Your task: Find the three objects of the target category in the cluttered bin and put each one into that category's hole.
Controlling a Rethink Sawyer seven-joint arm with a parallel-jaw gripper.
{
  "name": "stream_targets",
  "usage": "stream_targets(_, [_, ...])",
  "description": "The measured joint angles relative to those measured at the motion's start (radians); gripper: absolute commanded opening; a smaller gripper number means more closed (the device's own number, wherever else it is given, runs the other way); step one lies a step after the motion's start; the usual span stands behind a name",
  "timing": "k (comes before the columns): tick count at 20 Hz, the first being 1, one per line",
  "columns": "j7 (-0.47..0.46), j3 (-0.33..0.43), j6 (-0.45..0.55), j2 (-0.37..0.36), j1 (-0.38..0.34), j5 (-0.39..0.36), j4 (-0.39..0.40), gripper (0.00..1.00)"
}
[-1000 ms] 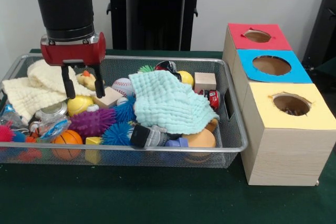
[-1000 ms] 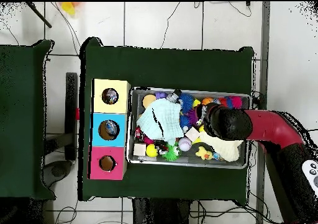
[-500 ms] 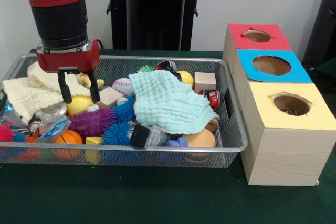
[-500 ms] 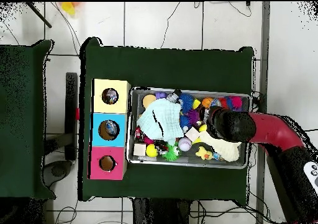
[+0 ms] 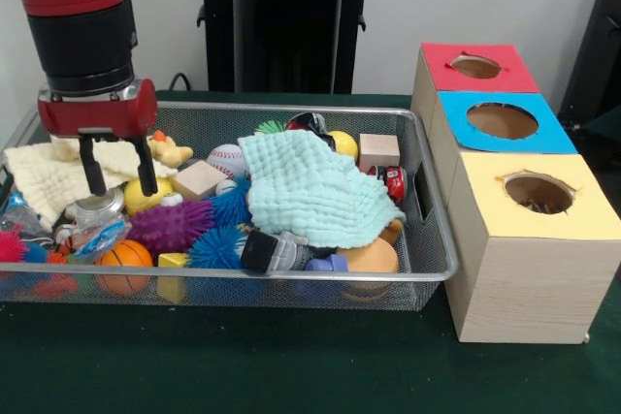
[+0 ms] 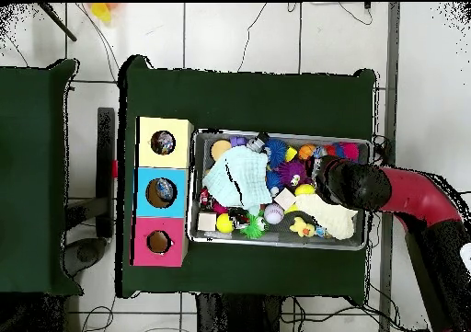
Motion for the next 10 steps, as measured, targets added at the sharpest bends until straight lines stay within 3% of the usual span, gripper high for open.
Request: stream_targets(10, [0.0,0.0,0.0,0.012,-0.021,0.0,-0.02,1.0])
